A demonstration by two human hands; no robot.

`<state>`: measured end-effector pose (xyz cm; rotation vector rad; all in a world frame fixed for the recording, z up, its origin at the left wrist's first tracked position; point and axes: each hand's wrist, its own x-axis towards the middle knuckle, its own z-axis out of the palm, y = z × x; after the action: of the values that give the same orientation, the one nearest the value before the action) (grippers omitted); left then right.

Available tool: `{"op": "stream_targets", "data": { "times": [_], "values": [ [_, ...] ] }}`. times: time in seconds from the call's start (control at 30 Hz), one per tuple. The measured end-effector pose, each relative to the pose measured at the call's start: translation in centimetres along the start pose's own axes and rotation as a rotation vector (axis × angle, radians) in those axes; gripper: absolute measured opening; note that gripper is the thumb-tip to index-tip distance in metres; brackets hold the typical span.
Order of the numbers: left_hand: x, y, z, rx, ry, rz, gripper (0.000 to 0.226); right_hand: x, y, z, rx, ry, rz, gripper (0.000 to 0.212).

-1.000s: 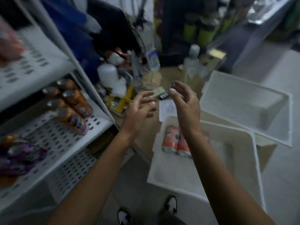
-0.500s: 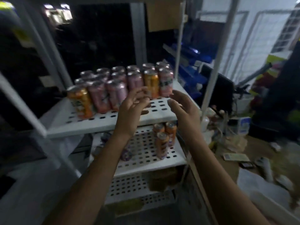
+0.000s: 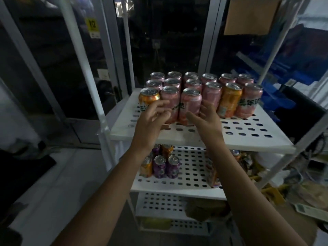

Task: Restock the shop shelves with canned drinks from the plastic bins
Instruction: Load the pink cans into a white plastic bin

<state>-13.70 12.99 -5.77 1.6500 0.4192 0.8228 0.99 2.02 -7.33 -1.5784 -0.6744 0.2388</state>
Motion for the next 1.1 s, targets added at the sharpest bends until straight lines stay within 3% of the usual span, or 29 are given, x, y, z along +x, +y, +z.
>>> {"op": "stream_targets", "data": {
  "times": [0.33, 0.43, 0.6, 0.93, 1.1],
  "values": [
    [0.8, -1.1, 1.0, -0.017, -0.047, -0.030, 0.031, 1.7, 0.6, 0.1, -0.236, 0.105, -0.084, 0.050],
    [1.0, -0.7, 2.4, -0.057, -0.065, -0.032, 0.024, 1.1, -0.1, -2.3, -0.218, 0.171, -0.083, 0.048],
    [0.9, 0.6, 8.2, -0.110, -0.169, -0.032, 0.031, -1.0, -2.0, -8.9, -0.235, 0.281, -0.069, 0.045],
    [-5.5, 3.6, 27.2, -0.221, -0.632, -0.010, 0.029, -13.7, -2.2, -25.4, -0.232, 0.693, -0.029, 0.052],
    [-12.9, 3.3, 35.9, -0.278, -0.866, -0.053, 0.028, -22.7, -0.2, -32.9, -0.278, 0.927, 0.102, 0.059]
  ]
}}
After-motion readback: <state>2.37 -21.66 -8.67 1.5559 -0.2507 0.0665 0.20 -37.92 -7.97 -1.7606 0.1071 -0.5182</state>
